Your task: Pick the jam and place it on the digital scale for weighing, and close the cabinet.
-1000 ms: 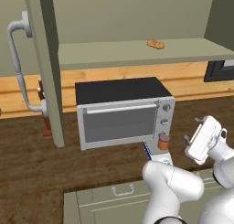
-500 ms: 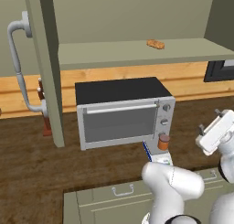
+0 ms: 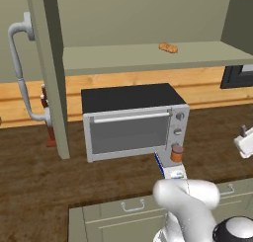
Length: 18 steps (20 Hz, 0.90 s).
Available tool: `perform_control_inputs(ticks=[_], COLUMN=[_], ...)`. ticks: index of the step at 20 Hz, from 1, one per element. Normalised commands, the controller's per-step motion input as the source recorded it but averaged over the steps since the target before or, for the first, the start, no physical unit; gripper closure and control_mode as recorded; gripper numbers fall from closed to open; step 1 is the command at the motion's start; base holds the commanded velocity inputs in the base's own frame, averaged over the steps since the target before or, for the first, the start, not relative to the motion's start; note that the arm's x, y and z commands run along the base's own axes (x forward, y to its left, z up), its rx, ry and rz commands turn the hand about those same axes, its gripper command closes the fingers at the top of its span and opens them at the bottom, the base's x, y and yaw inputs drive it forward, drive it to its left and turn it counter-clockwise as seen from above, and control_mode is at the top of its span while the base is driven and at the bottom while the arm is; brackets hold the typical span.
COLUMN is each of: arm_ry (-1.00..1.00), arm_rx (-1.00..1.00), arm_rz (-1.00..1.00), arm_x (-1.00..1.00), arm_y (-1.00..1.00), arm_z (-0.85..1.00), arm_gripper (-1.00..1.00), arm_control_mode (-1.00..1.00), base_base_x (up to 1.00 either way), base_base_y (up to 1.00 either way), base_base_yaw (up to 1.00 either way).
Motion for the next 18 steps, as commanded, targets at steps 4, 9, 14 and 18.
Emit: perform_control_inputs(ticks=[4, 9, 14, 18], arm_ry=[0.02, 0.00, -0.08, -0.23], arm_rx=[0.02, 0.00, 0.00, 0.08], arm_rz=[-0.18, -0.26, -0.35, -0.22], arm_x=[0.26, 0.13, 0.21, 0.18], arm_y=[-1.00, -1.00, -0.45, -0.73], arm_z=[-0.04, -0.10, -0.42, 0.03], arm_gripper=[-1.00, -1.00, -1.00, -1.00], arm_control_mode=[-1.00, -1.00, -1.00, -1.00], base_base_x=[0.00, 0.00, 0.00, 0.00], base_base_y=[0.00, 0.00, 0.00, 0.00], base_base_yaw=[0.00, 0.00, 0.00, 0.00])
